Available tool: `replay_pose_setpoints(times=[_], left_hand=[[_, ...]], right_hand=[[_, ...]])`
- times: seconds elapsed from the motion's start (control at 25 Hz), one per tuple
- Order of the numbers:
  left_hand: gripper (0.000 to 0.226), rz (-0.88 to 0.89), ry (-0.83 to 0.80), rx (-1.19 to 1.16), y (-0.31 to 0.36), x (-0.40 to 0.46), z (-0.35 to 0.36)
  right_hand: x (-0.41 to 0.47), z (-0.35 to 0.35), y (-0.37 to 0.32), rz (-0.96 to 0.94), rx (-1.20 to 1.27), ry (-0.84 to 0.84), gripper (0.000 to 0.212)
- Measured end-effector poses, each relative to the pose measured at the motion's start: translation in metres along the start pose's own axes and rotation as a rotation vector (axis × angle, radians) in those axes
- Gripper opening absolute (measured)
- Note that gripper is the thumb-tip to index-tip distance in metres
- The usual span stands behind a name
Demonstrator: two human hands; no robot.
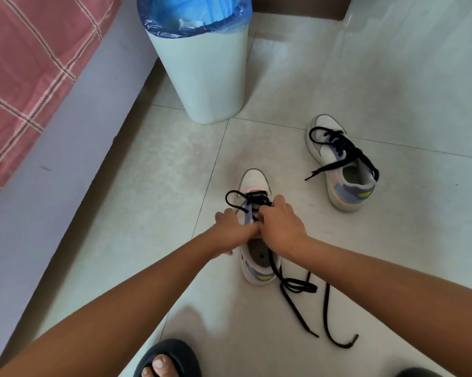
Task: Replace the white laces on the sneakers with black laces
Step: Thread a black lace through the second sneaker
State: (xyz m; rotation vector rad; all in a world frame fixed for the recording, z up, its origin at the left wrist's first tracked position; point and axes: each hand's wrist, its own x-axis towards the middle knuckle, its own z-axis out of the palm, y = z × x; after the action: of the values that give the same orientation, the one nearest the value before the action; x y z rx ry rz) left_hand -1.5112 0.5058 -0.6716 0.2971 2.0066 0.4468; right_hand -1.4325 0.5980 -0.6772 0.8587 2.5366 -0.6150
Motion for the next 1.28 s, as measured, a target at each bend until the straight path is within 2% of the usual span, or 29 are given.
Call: replay_pose_setpoints(times=[0.08,0.12,0.2,0.28,0.36,0.52,0.72,0.84,0.88,0.96,1.0,1.04,1.08,1.16,1.28], left_hand=[[0.045,0.089,0.002,0.437,-0.004,-0.006,0.009],[0.033,0.109,0.039,0.566,-0.007,-0.008,0.012],[0.030,0.088,0.114,0.598,-0.009,-0.005,0.017],[0.029,0.068,0.178,0.522,-0.010,0.000,0.020],[0.028,0.047,0.199,0.453,-0.009,0.005,0.020],[0.027,0.031,0.225,0.432,-0.011,0.009,0.018],[0.027,0.022,0.231,0.431,-0.011,0.008,0.018],[0.027,0.016,0.221,0.436,-0.010,0.007,0.018],[0.027,0.016,0.218,0.438,-0.009,0.007,0.017],[0.027,0.028,0.219,0.452,-0.008,0.006,0.015],[0.027,0.035,0.218,0.463,-0.008,0.005,0.013],[0.027,0.039,0.213,0.469,-0.009,0.003,0.012],[0.026,0.040,0.206,0.469,-0.010,0.001,0.011],[0.024,0.042,0.189,0.458,-0.013,-0.003,0.012],[0.025,0.047,0.172,0.425,-0.015,-0.004,0.012]], right_hand=[[0.000,0.001,0.004,-0.009,0.030,0.004,0.022],[-0.002,0.002,0.005,-0.034,0.011,0.026,0.021],[-0.009,0.010,0.010,-0.201,-0.078,0.262,0.017],[-0.026,0.017,0.016,-0.453,-0.192,0.437,0.023],[-0.049,0.030,0.024,-0.623,-0.219,0.480,0.025],[-0.084,0.042,0.041,-0.742,-0.159,0.395,0.036],[-0.085,0.039,0.044,-0.773,-0.073,0.314,0.020],[-0.080,0.039,0.038,-0.820,-0.014,0.184,0.009],[-0.076,0.036,0.036,-0.819,-0.013,0.126,0.012],[-0.056,0.019,0.037,-0.709,-0.006,0.000,0.043],[-0.043,0.007,0.038,-0.624,0.012,0.007,0.058],[-0.028,-0.003,0.041,-0.557,0.028,0.090,0.063],[-0.014,-0.010,0.044,-0.460,0.010,0.179,0.056],[0.009,-0.009,0.042,-0.259,-0.183,0.250,0.031],[0.027,0.008,0.029,-0.151,-0.352,0.146,0.027]])
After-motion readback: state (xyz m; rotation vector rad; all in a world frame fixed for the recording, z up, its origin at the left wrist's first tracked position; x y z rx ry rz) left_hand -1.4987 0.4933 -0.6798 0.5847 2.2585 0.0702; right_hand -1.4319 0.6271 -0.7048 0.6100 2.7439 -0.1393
